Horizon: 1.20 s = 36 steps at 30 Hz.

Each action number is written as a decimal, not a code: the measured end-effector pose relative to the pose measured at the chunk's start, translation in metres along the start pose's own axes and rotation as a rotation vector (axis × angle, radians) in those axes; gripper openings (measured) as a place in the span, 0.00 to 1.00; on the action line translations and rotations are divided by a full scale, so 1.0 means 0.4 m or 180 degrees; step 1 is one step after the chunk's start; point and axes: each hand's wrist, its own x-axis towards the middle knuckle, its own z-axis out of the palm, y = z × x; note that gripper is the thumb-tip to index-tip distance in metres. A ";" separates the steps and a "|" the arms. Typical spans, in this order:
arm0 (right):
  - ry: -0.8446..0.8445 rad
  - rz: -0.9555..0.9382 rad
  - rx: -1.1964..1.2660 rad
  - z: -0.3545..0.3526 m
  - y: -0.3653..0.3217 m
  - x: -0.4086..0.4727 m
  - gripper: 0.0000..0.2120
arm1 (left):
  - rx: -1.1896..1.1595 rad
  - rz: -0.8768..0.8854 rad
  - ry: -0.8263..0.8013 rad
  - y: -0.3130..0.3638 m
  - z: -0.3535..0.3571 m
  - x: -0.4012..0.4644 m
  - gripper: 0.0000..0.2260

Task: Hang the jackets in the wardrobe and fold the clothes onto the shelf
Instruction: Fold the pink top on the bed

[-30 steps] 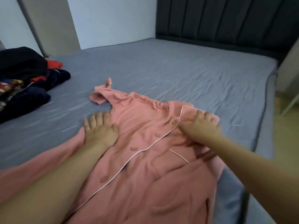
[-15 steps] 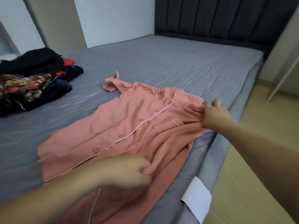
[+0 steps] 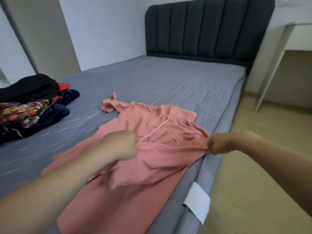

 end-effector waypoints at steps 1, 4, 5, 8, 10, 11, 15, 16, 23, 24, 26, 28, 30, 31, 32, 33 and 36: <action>0.0037 0.0002 0.0254 -0.006 0.014 -0.006 0.04 | 0.0225 -0.0066 0.0175 0.014 -0.002 0.018 0.07; 0.0433 0.0072 0.1127 -0.033 0.031 -0.008 0.09 | 0.0299 0.0264 0.0455 0.076 -0.012 0.065 0.05; 0.0663 0.0179 0.1105 -0.047 0.034 0.005 0.08 | 0.0127 0.0560 0.0031 0.104 -0.001 0.075 0.04; 0.1139 0.0537 0.1030 -0.095 0.032 0.068 0.13 | -0.0794 0.1218 -0.2729 0.181 0.044 0.079 0.10; 0.1252 0.0691 0.1517 -0.115 0.017 0.109 0.14 | -0.1600 0.1220 -0.3892 0.171 0.018 0.099 0.14; 0.1199 0.0765 0.1874 -0.121 0.008 0.135 0.15 | -0.2041 0.1196 -0.3960 0.158 -0.006 0.132 0.13; 0.0680 0.0863 0.2610 -0.111 -0.028 0.278 0.29 | -0.2462 0.0221 -0.1593 0.096 -0.044 0.355 0.08; 0.0643 0.0847 0.2646 -0.104 -0.034 0.314 0.30 | -0.1616 0.0118 -0.0902 0.084 -0.036 0.421 0.10; 0.1092 0.0860 0.3543 -0.047 0.017 0.464 0.17 | -0.1363 -0.0211 0.0281 0.088 0.074 0.841 0.22; 0.1193 0.0846 0.3759 -0.039 0.027 0.467 0.13 | -0.1206 -0.0301 0.0201 0.096 0.099 0.880 0.25; 0.1450 0.0767 0.4093 -0.032 0.045 0.468 0.10 | -0.0618 -0.0498 0.0007 0.111 0.136 0.927 0.27; 0.1688 0.0563 0.4255 -0.036 0.055 0.470 0.15 | -0.0673 -0.0454 -0.0029 0.117 0.152 0.952 0.20; 0.2117 0.0273 0.4285 -0.042 0.054 0.475 0.19 | -0.2003 -0.0155 0.0117 0.114 0.146 0.964 0.11; 0.2550 0.0078 0.4115 -0.044 0.049 0.471 0.20 | -0.2691 -0.0008 0.0225 0.112 0.140 0.954 0.12; 0.3058 -0.0155 0.3776 -0.047 0.042 0.463 0.21 | -0.3268 0.0117 0.0396 0.099 0.133 0.942 0.15; 0.3499 -0.0387 0.3322 -0.046 0.037 0.454 0.21 | -0.3726 0.0207 0.0464 0.079 0.127 0.925 0.18; 0.3875 -0.1144 0.1358 -0.017 0.028 0.413 0.15 | -0.3524 0.0602 0.0378 -0.016 0.162 0.854 0.20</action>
